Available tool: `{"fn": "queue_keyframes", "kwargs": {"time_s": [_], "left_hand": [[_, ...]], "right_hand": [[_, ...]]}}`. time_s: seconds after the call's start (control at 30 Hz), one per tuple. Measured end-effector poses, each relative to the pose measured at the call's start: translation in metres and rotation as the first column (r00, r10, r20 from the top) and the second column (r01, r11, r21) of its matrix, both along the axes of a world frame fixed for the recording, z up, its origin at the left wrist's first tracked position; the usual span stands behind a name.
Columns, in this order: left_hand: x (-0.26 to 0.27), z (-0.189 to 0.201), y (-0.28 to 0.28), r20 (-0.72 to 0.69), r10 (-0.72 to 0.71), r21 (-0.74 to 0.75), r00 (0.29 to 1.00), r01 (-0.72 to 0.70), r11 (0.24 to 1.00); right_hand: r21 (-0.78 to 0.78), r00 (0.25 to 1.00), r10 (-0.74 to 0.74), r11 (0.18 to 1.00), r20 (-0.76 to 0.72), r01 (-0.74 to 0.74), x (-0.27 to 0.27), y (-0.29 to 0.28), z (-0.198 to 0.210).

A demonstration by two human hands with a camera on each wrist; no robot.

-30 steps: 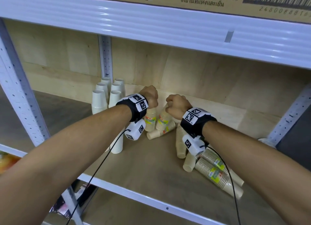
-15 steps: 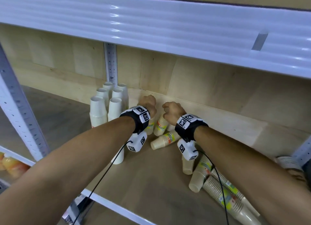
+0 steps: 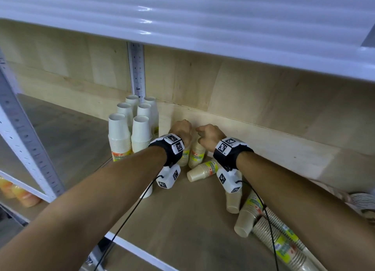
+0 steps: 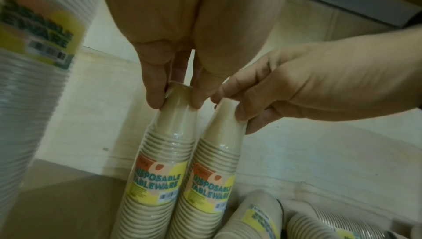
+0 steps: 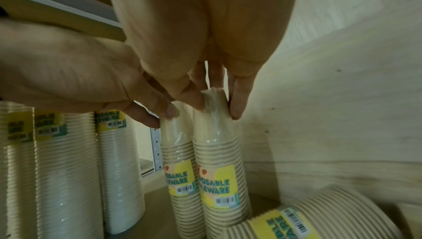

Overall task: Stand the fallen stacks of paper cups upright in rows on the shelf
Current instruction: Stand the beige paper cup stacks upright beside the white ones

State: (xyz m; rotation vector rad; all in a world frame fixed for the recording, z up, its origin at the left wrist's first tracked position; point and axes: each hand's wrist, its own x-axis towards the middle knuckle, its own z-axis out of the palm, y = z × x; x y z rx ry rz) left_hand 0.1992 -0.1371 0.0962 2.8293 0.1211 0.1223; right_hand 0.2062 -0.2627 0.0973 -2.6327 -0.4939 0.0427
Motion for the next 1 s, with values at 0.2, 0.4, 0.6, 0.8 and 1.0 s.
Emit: {"fn": "queue_keyframes", "kwargs": {"time_s": [0.2, 0.4, 0.6, 0.8, 1.0], "left_hand": [[-0.003, 0.000, 0.003, 0.022, -0.013, -0.073, 1.000, 0.015, 0.997], [-0.009, 0.010, 0.000, 0.093, -0.036, -0.123, 0.995, 0.047, 0.991], [-0.016, 0.021, -0.005, 0.118, -0.082, -0.266, 0.990, 0.111, 0.958], [-0.029, 0.018, -0.014, 0.123, -0.173, -0.244, 0.977, 0.198, 0.949], [-0.038, -0.009, -0.022, 0.043, -0.223, -0.273, 0.974, 0.226, 0.935]], "right_hand": [[0.077, 1.000, -0.018, 0.997, -0.024, 0.020, 0.000, -0.003, -0.003], [0.071, 0.995, -0.064, 0.996, 0.076, 0.058, -0.010, -0.012, 0.004], [0.024, 0.979, -0.176, 0.984, 0.099, 0.174, -0.020, -0.039, 0.010], [-0.001, 0.951, -0.293, 0.956, 0.097, 0.294, -0.043, -0.067, 0.008], [-0.042, 0.932, -0.362, 0.931, 0.016, 0.362, -0.070, -0.080, -0.016]]}}
